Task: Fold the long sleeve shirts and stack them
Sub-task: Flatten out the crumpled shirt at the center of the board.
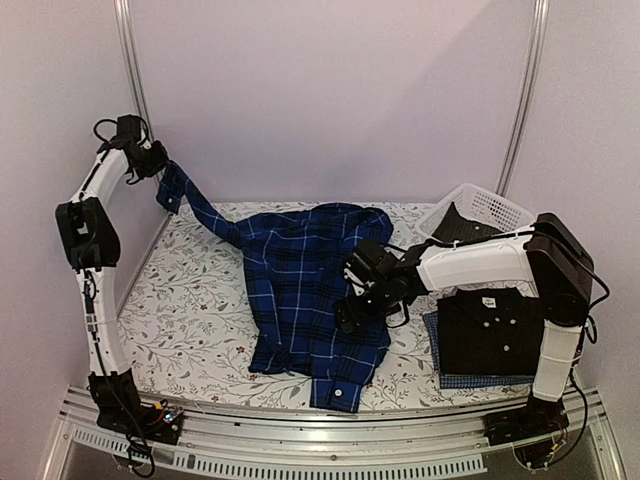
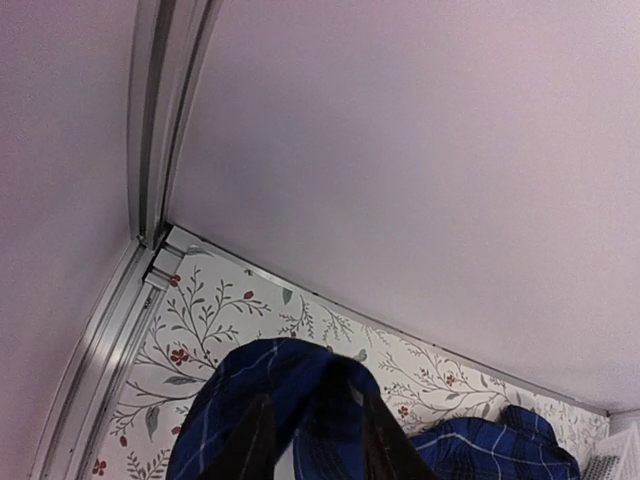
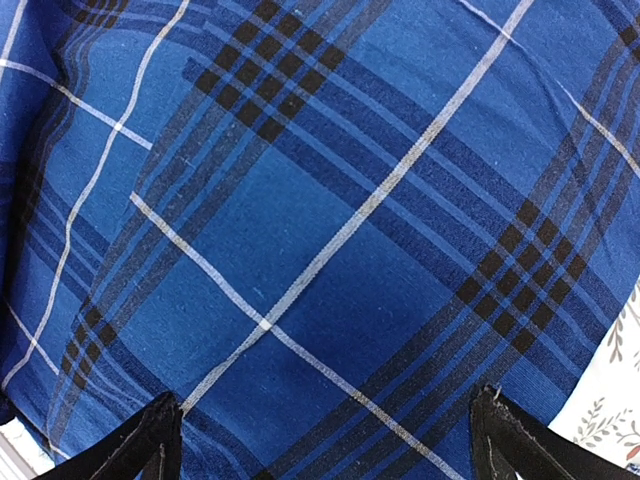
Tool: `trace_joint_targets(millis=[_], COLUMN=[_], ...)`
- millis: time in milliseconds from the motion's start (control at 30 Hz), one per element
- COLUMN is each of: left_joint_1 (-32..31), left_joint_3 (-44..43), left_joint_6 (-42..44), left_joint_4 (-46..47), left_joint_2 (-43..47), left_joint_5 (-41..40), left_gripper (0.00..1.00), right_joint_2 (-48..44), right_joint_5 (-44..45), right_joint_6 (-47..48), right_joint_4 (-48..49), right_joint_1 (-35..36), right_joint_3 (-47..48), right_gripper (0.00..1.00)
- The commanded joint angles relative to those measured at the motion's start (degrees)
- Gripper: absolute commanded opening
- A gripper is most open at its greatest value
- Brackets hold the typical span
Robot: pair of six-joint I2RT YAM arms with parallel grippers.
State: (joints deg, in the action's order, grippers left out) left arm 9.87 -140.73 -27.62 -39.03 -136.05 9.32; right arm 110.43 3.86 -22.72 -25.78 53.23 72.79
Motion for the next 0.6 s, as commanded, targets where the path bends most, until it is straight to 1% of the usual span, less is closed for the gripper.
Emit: trace_joint_targets(millis=[0, 100, 200, 367, 567], left_joint_1=[-0.67, -1.84, -3.22, -5.68, -10.68], left_joint_3=[-0.42, 5.41, 14.18, 29.19, 58.10], left_joint_6=[0.20, 0.37, -0.08, -1.43, -6.38], left_joint_4=[1.00, 1.37, 4.59, 9.42, 21.13], left_joint_2=[-1.44, 1.00, 5.72, 15.85, 32.14], left_joint_5=[4.78, 6.22, 8.26, 9.93, 14.94], left_gripper=[0.42, 0.59, 0.67, 0.69, 0.68], right_joint_2=[0.40, 0.49, 0.23, -0.66, -1.83], right_joint_5=[-0.64, -0.63, -0.40, 0.95, 3.11], right_joint_6=[-0.91, -0.93, -0.79, -0.10, 0.63], right_joint_4=[-1.01, -1.01, -1.13, -1.62, -1.21], right_joint_1=[0.29, 0.29, 0.29, 0.29, 0.29], right_joint_3=[1.44, 2.02, 2.41, 2.87, 3.29], right_gripper=[0.99, 0.99, 0.99, 0.99, 0.99])
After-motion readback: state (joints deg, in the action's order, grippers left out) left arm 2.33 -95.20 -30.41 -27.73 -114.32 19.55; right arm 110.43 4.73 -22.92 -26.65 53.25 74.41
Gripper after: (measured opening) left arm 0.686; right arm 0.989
